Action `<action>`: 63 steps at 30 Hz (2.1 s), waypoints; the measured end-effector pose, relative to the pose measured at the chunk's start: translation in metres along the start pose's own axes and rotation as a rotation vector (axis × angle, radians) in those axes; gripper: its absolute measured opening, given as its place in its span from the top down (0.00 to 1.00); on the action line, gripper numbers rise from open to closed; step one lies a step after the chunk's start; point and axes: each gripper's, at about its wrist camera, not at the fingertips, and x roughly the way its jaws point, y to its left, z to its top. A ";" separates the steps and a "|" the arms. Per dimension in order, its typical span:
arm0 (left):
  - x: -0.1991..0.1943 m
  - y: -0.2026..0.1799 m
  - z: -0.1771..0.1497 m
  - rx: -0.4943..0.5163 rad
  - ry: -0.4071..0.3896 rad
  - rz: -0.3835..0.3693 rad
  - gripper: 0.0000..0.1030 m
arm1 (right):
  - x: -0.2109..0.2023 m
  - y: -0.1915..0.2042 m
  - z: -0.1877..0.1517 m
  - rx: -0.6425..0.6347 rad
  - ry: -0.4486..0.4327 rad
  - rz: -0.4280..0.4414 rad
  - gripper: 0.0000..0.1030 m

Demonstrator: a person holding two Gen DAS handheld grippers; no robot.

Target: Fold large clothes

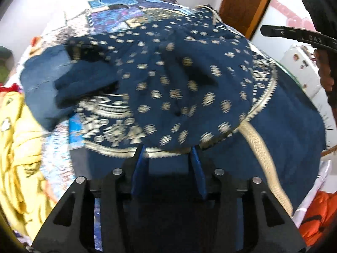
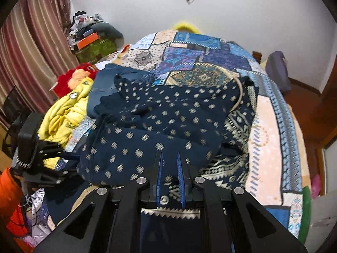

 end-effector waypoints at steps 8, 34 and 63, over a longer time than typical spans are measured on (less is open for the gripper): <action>-0.018 0.038 0.029 -0.126 -0.106 0.060 0.50 | 0.070 0.011 -0.005 -0.062 0.175 -0.076 0.91; 0.041 0.048 0.027 -0.182 -0.056 0.113 0.30 | 0.036 -0.096 -0.057 0.132 0.168 -0.290 0.01; 0.136 0.211 0.186 -0.334 -0.154 0.028 0.45 | 0.182 -0.179 0.104 0.371 0.075 0.035 0.44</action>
